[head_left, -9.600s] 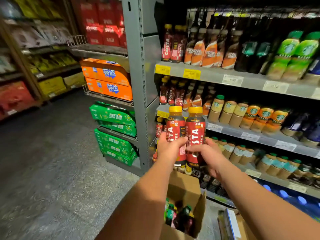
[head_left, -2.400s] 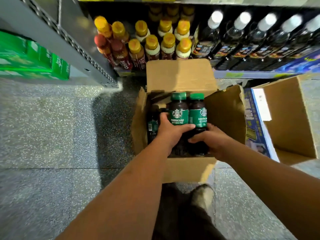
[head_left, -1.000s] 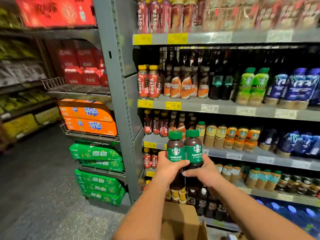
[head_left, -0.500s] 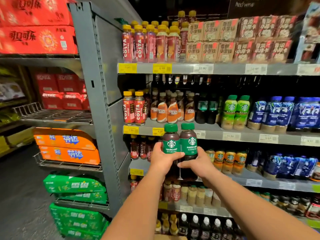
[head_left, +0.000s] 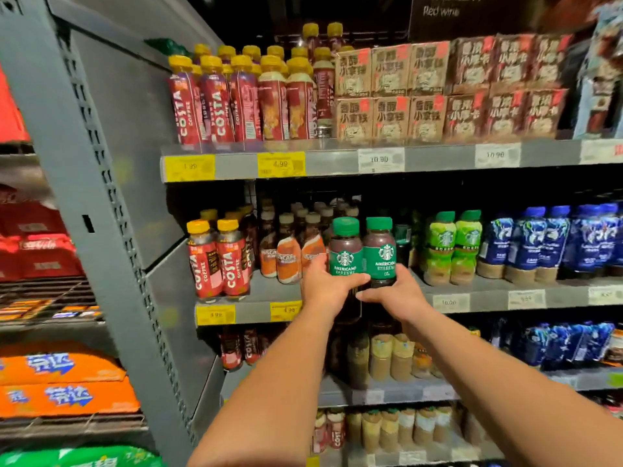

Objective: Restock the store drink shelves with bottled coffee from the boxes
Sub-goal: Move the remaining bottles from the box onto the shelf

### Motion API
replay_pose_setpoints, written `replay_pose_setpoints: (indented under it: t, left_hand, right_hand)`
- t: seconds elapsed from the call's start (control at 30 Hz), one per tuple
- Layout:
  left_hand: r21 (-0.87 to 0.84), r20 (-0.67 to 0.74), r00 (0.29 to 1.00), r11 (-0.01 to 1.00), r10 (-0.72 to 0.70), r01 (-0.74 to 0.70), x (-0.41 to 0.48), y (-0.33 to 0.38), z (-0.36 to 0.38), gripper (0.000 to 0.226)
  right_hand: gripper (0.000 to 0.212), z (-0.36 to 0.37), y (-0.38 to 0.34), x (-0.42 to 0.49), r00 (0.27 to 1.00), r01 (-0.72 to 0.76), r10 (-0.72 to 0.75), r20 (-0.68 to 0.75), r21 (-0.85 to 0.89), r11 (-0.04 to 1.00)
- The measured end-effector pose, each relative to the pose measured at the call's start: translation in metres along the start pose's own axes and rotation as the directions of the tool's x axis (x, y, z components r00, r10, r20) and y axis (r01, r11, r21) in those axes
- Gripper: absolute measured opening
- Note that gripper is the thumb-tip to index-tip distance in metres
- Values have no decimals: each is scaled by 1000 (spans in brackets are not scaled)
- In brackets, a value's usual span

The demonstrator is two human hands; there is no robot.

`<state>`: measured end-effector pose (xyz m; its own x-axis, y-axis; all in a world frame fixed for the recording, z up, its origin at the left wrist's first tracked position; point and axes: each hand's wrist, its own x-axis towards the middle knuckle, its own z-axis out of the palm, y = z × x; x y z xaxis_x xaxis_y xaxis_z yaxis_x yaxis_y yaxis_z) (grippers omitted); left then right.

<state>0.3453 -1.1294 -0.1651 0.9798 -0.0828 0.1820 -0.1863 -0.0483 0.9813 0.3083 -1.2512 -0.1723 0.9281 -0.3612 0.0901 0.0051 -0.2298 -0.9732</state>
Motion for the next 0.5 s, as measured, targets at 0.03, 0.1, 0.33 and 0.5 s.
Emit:
replay_pose_setpoints:
  t: [0.03,0.1,0.33,0.5]
  left_hand:
    - [8,3,1000,1000,5,-5,8,1,5,49]
    - [24,1,1000,1000,17,-17,24,1,16,48]
    - [49,-35,999,998,41,-39,76,-6,47,47]
    - [105,-50,998,994,30,-25,106,-19,66,44]
  right_hand:
    - [56,-4,-2,7,1000,11,-11,-15,-13,1000]
    - [56,-11,-3,22,999,23,-24,-34,-23,999]
    - [58,-23,5,88,997,68,-69,-21,-40,997]
    - [56,-29,24,130,999,51,-51,18,-29,998]
